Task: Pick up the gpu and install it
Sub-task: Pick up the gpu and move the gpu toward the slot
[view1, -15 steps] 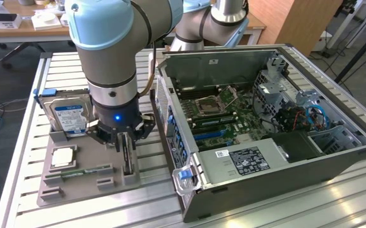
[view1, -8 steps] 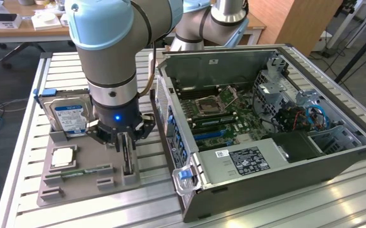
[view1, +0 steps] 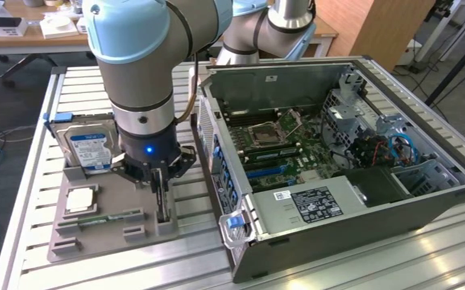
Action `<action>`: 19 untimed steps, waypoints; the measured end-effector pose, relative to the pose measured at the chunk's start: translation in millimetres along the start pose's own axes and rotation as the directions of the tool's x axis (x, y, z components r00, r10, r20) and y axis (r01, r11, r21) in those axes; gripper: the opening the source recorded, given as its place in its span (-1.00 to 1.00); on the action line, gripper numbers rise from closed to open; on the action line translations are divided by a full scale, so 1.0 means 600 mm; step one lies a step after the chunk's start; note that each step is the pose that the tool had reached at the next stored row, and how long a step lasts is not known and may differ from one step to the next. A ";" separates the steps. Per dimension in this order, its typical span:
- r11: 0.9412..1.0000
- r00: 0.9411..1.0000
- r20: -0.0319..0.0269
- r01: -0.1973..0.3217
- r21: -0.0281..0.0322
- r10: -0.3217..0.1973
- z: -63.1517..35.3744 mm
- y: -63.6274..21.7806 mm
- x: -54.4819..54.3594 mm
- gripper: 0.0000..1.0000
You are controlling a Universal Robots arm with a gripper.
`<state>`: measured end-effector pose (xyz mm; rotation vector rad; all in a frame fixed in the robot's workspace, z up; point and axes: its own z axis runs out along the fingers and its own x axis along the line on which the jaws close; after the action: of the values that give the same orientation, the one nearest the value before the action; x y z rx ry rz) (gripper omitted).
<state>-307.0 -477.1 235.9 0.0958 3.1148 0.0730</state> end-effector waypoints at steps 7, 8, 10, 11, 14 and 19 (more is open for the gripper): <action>1.000 1.000 0.000 0.000 0.000 0.000 0.000 0.000 0.000 -0.48; 1.000 1.000 0.000 0.000 0.000 0.000 0.000 0.000 0.000 -0.48; 1.000 1.000 0.000 0.000 0.000 0.000 0.000 0.000 0.000 -0.48; 1.000 1.000 0.000 0.001 0.000 -0.001 0.000 0.000 0.000 -0.48; 1.000 1.000 -0.001 0.028 -0.001 -0.028 0.000 0.000 0.000 -0.48; 1.000 1.000 -0.001 0.028 -0.001 -0.028 -0.001 0.000 0.000 -0.48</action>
<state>-306.9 -477.0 236.4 0.0515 3.1162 0.0738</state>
